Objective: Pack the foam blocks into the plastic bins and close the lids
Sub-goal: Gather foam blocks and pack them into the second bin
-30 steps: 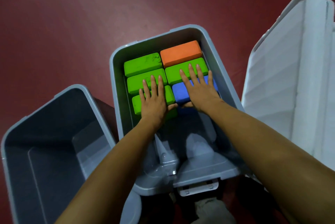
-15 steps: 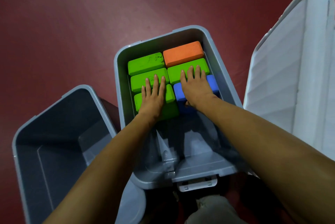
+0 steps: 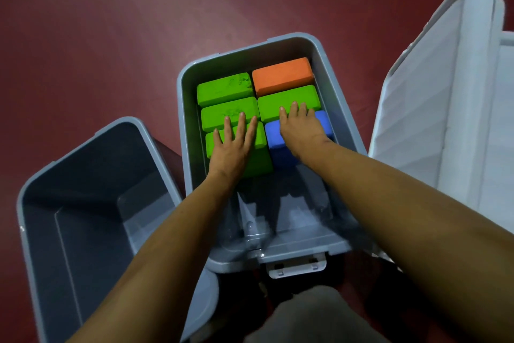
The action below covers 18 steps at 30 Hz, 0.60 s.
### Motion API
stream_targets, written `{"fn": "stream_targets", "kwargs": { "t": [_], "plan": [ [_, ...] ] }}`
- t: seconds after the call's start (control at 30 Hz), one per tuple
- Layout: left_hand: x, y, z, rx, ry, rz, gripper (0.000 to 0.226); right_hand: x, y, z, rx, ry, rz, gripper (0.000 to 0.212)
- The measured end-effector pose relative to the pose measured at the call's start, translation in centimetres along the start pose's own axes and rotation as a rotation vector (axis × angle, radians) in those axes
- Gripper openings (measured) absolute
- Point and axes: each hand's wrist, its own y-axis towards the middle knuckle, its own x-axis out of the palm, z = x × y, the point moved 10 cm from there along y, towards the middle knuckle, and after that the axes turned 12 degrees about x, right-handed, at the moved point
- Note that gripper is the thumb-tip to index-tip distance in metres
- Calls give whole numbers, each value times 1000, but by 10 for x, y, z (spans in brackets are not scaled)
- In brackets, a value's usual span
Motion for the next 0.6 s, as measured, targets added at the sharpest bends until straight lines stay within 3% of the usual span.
{"fn": "stream_targets", "kwargs": {
  "t": [0.13, 0.3, 0.5, 0.6],
  "plan": [
    [-17, 11, 0, -60, -87, -94, 84, -12, -5, 8, -29, -57, -3, 78],
    [-72, 23, 28, 42, -207, -17, 92, -24, -32, 16, -26, -34, 38, 63],
    [-137, 26, 51, 112, -233, 32, 87, -68, -71, 58, 44, -56, 69, 61],
    [-175, 25, 65, 146, -258, 145, 78, -89, -95, 84, 92, -81, 98, 58]
  ]
}}
